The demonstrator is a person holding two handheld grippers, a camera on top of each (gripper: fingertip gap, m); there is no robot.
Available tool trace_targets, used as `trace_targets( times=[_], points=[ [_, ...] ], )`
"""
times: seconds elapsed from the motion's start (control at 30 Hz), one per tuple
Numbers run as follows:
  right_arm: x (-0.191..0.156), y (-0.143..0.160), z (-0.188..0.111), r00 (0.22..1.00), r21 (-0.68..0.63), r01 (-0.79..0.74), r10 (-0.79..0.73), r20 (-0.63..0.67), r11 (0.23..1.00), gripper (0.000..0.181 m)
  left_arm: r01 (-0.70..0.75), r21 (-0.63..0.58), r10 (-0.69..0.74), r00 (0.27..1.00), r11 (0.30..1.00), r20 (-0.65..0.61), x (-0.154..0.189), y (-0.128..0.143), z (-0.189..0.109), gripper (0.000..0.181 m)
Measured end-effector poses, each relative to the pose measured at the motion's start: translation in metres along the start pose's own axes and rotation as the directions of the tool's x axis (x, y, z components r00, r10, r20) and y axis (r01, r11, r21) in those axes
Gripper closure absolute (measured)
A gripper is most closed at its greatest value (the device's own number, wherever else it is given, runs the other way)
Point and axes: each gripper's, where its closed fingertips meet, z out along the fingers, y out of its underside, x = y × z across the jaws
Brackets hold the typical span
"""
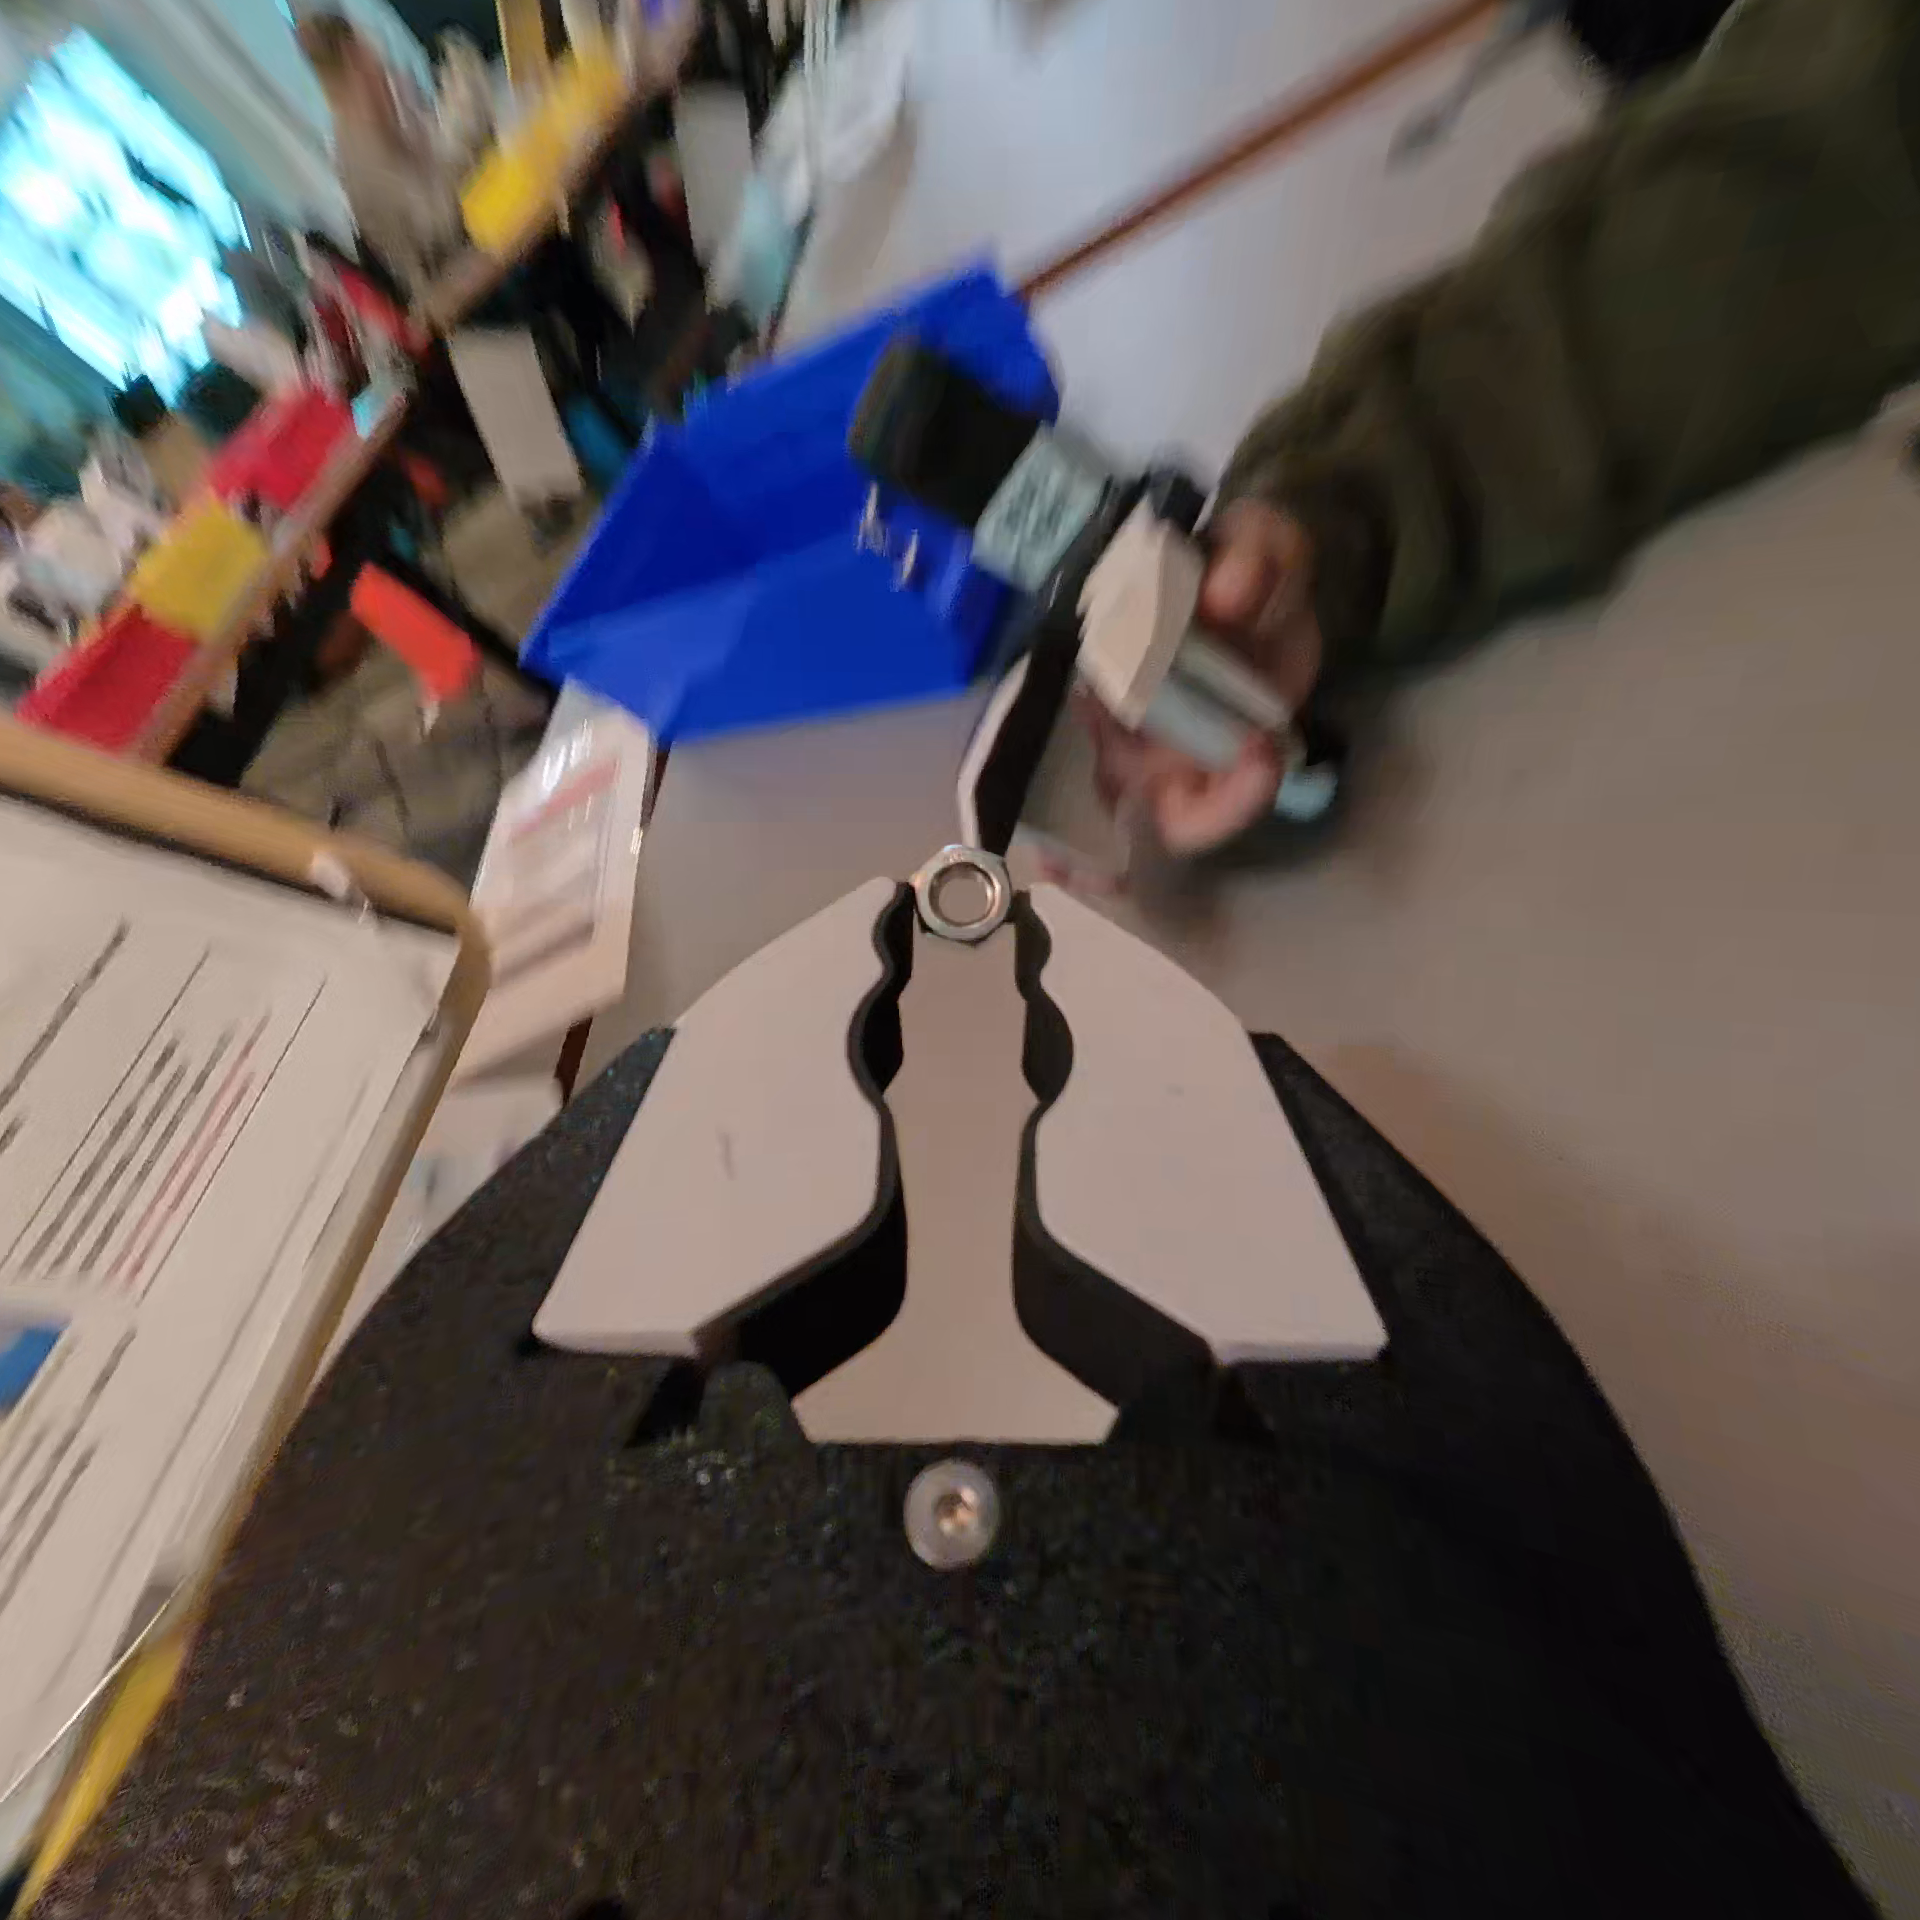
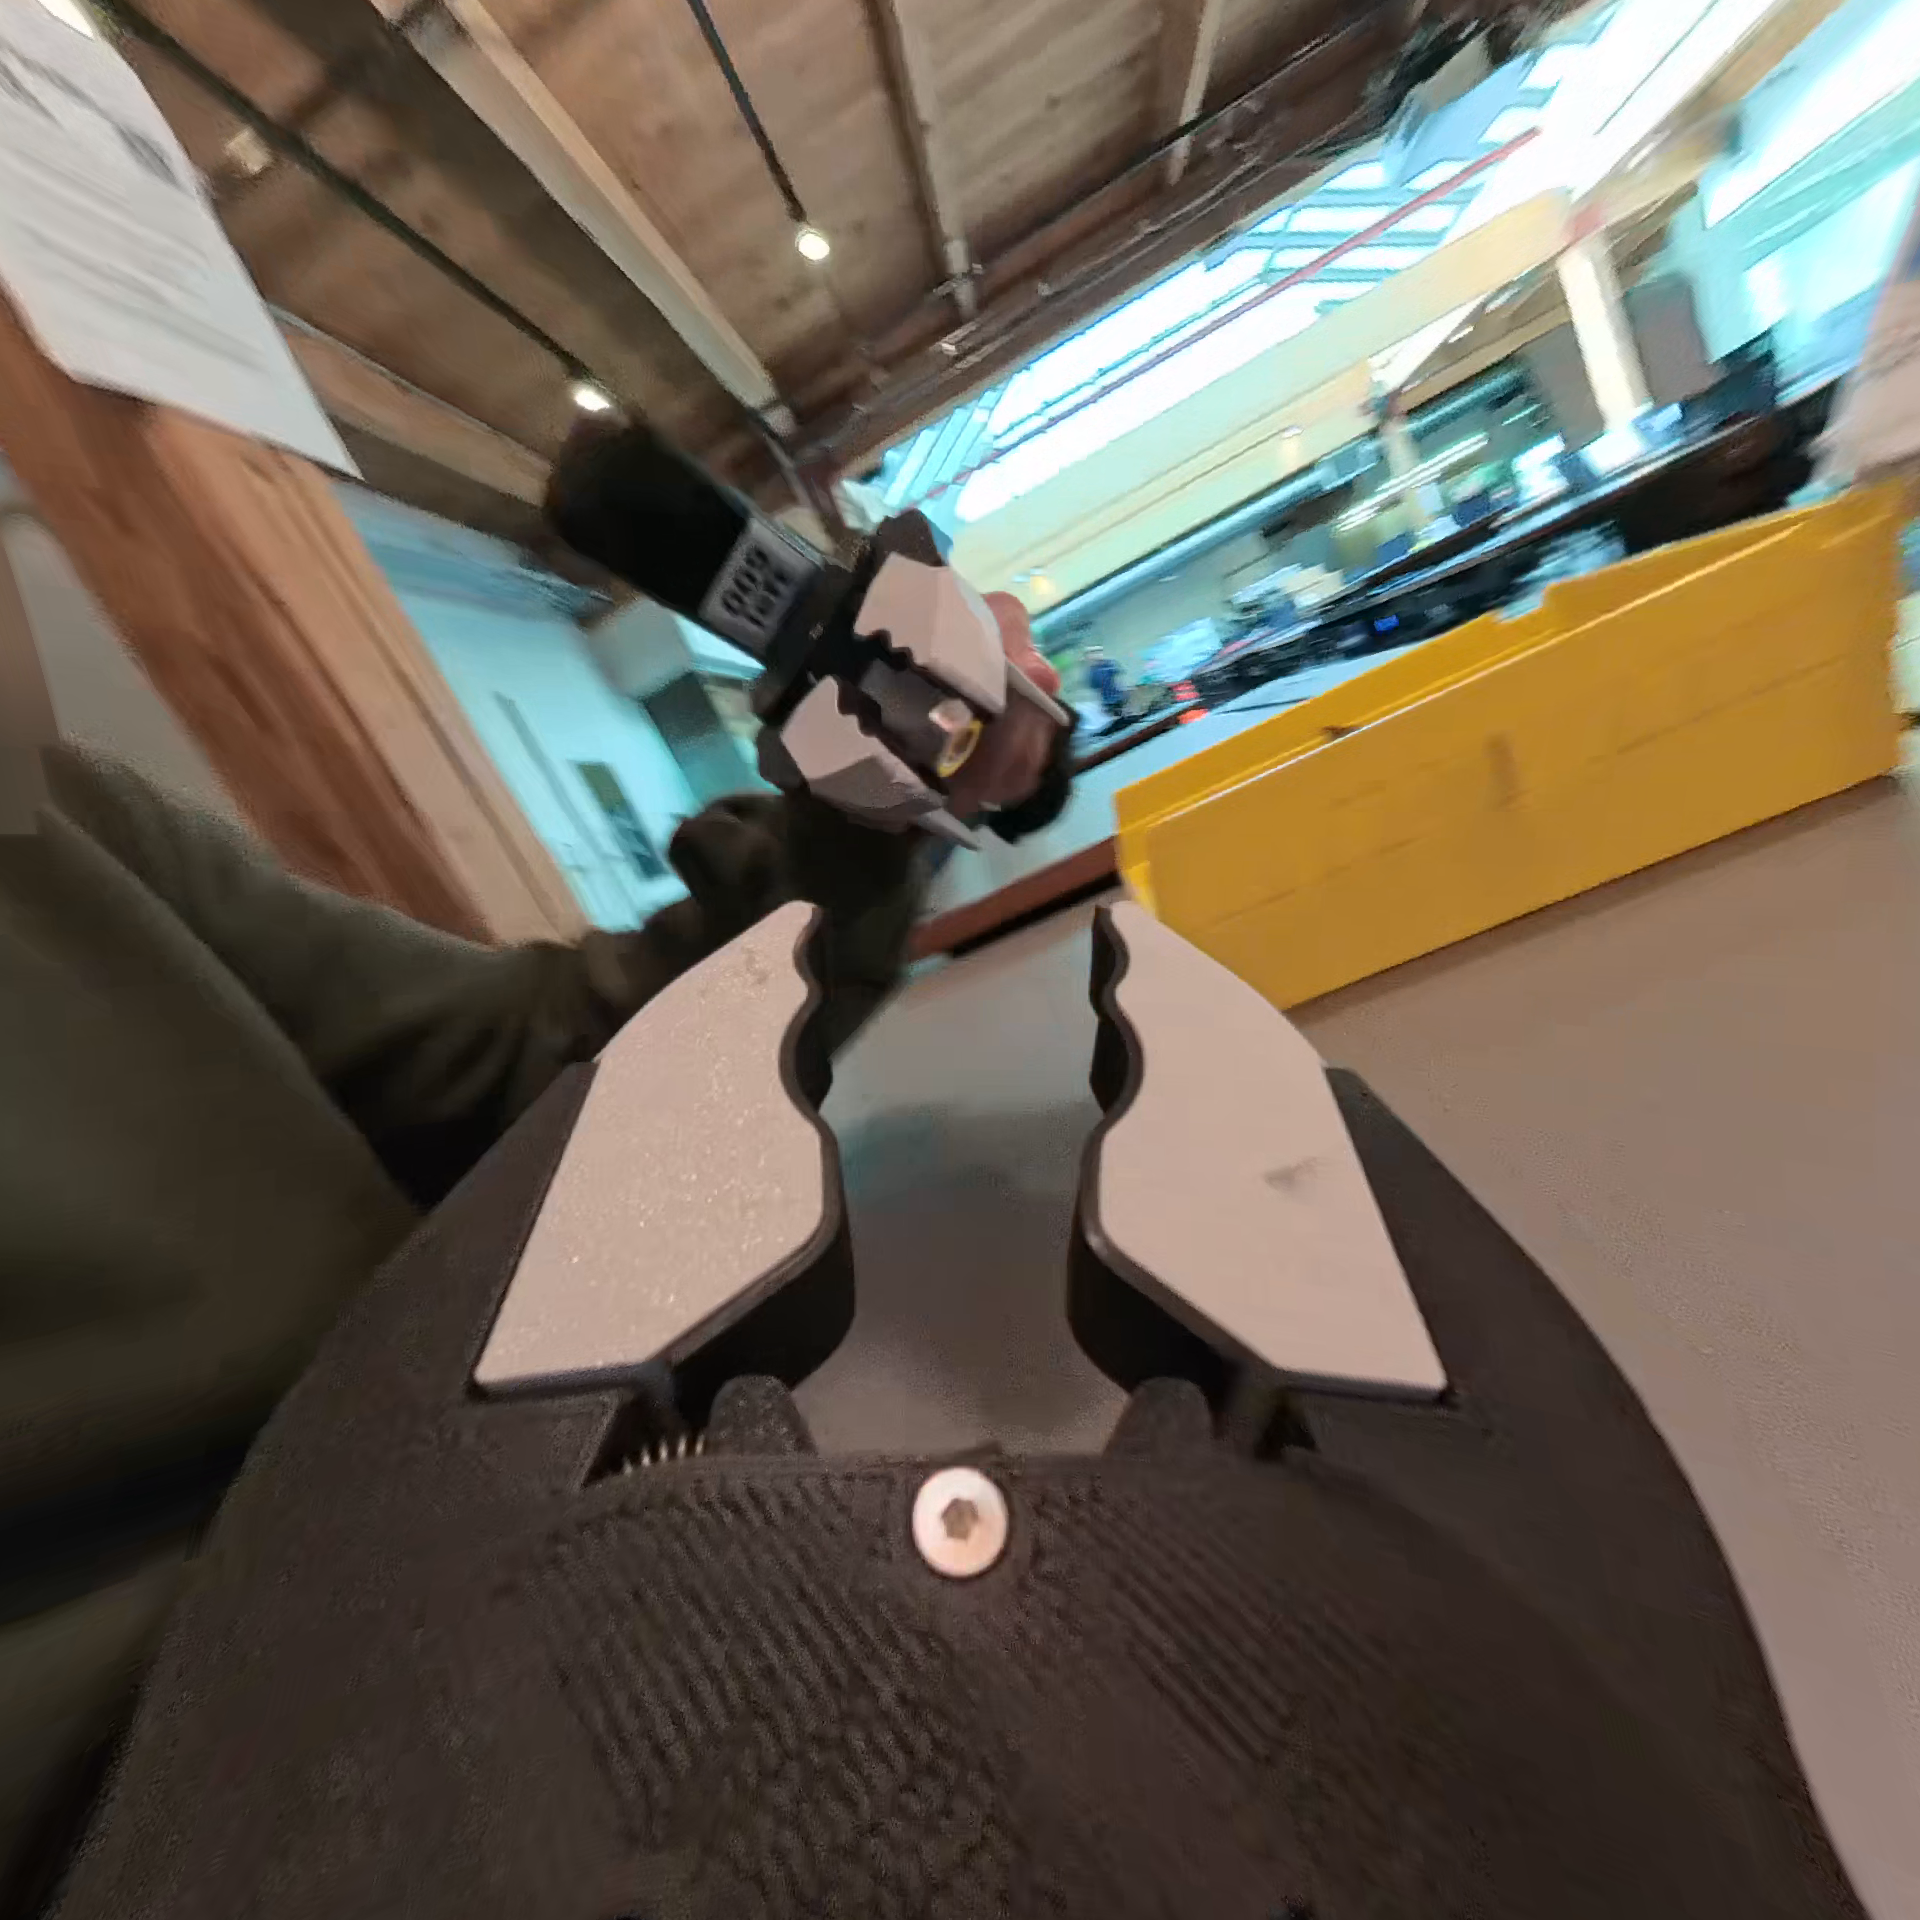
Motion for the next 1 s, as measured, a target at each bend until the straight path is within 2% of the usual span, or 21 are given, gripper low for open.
trace_targets(
  times=[0.03,0.13,0.2,0.27,0.6,0.9,1.0],
  points=[
    [-0.004,0.000,0.000,0.995,0.013,-0.083,0.082,0.053,0.996,0.133,0.016,0.096,-0.016,1.000,0.995,-0.004,0.003,-0.012,0.007,0.163],
    [-0.015,-0.014,-0.004,0.919,0.088,-0.341,0.312,0.241,0.936,0.140,0.049,0.266,-0.050,0.999,0.963,-0.001,0.005,-0.030,0.027,0.163],
    [-0.018,-0.024,-0.008,0.859,0.137,-0.449,0.385,0.336,0.883,0.149,0.063,0.314,-0.062,0.998,0.947,-0.010,0.006,-0.034,0.038,0.163],
    [-0.020,-0.029,-0.009,0.826,0.153,-0.499,0.416,0.379,0.853,0.153,0.075,0.335,-0.074,0.997,0.939,-0.016,0.007,-0.035,0.046,0.163],
    [-0.025,-0.029,-0.008,0.809,0.139,-0.513,0.424,0.407,0.847,0.164,0.112,0.371,-0.102,0.994,0.922,-0.048,0.011,-0.032,0.058,0.163],
    [-0.027,-0.028,-0.008,0.762,0.116,-0.570,0.470,0.446,0.814,0.164,0.120,0.390,-0.102,0.993,0.913,-0.067,0.012,-0.032,0.060,0.163],
    [-0.026,-0.027,-0.007,0.782,0.110,-0.539,0.447,0.435,0.835,0.164,0.134,0.382,-0.117,0.991,0.914,-0.067,0.012,-0.031,0.060,0.163]
  ],
)
